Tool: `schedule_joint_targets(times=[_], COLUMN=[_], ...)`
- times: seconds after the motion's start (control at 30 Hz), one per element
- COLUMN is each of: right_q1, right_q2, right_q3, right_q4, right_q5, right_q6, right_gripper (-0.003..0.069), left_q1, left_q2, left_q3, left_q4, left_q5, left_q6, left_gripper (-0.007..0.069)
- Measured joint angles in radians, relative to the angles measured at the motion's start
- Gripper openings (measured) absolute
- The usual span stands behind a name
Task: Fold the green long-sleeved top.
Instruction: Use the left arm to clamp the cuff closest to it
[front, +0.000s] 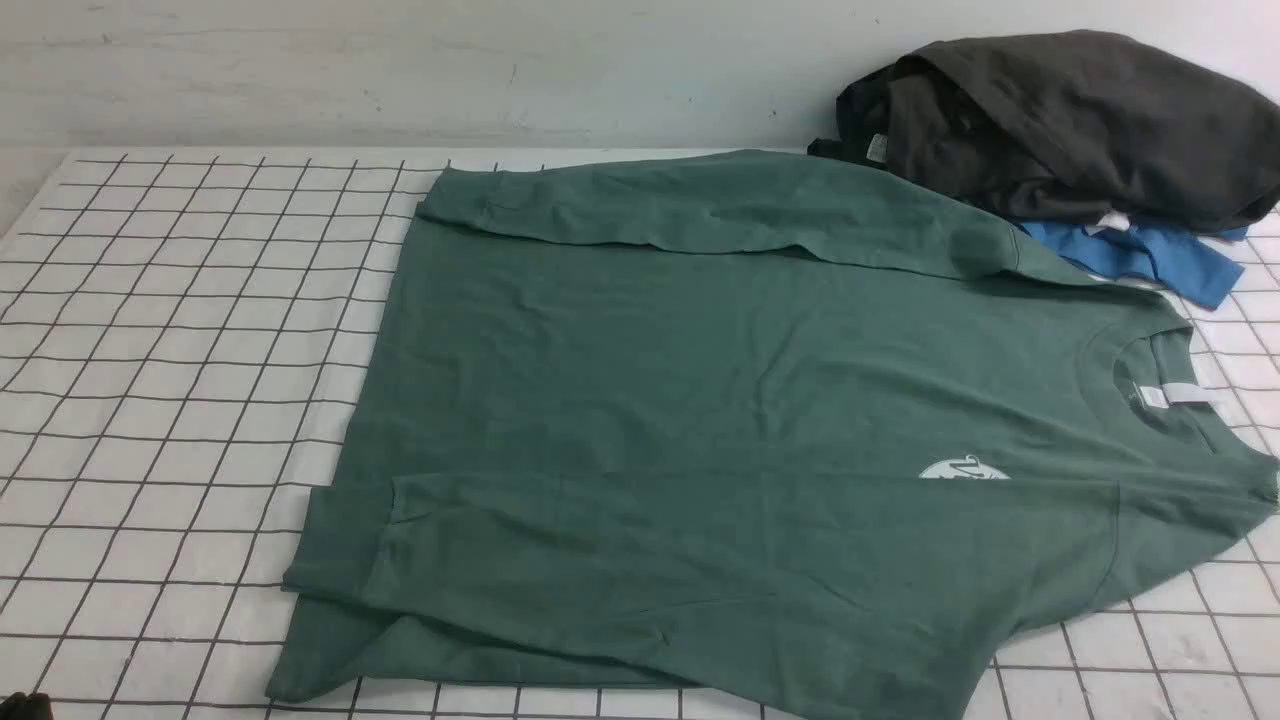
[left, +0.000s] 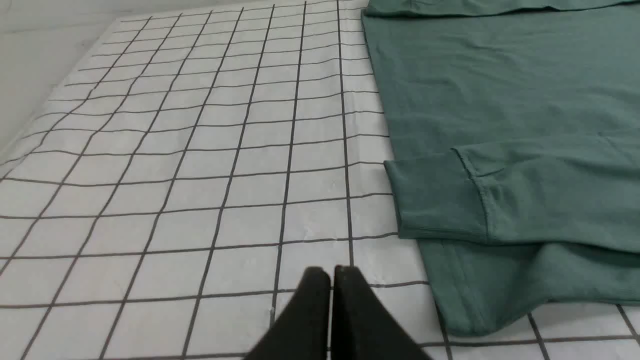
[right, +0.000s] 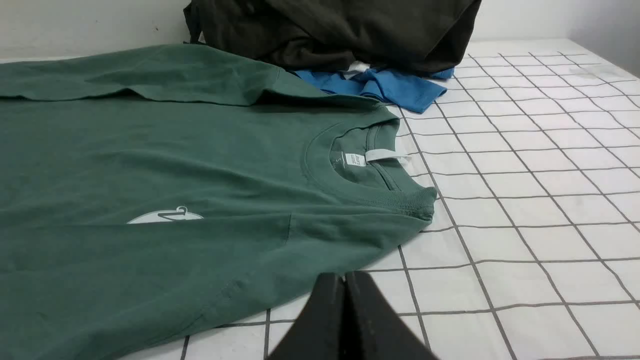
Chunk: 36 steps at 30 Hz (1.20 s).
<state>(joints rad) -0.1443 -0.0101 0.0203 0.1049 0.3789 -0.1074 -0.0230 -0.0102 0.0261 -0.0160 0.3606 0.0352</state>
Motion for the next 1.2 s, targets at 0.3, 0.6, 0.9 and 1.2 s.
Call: schedule_joint_targets(times=[0.3,0.6,0.9,1.2], right_q1=[0.000,0.000,0.000,0.000], right_q2=[0.000,0.000,0.000,0.000], right_q3=[0.000,0.000,0.000,0.006], right_q4=[0.000,0.000,0.000,0.032], right_q5=[0.000,0.000,0.000,-0.046], right_q6=[0.000,0.000,0.000,0.000], right_gripper=[-0.0014,-0.0014,-0.0014,-0.0014], left_q1=[0.000,0.000,0.000,0.000], left_q2=[0.000,0.000,0.000,0.000], left_q3=[0.000,0.000,0.000,0.002], left_q4=[0.000,0.016,0.016,0.016], left_q5=[0.000,0.000,-0.001,-0.126], left_q6=[0.000,0.001,0.004,0.003], left_gripper=[-0.0007,-0.0007,-0.0007,-0.0007])
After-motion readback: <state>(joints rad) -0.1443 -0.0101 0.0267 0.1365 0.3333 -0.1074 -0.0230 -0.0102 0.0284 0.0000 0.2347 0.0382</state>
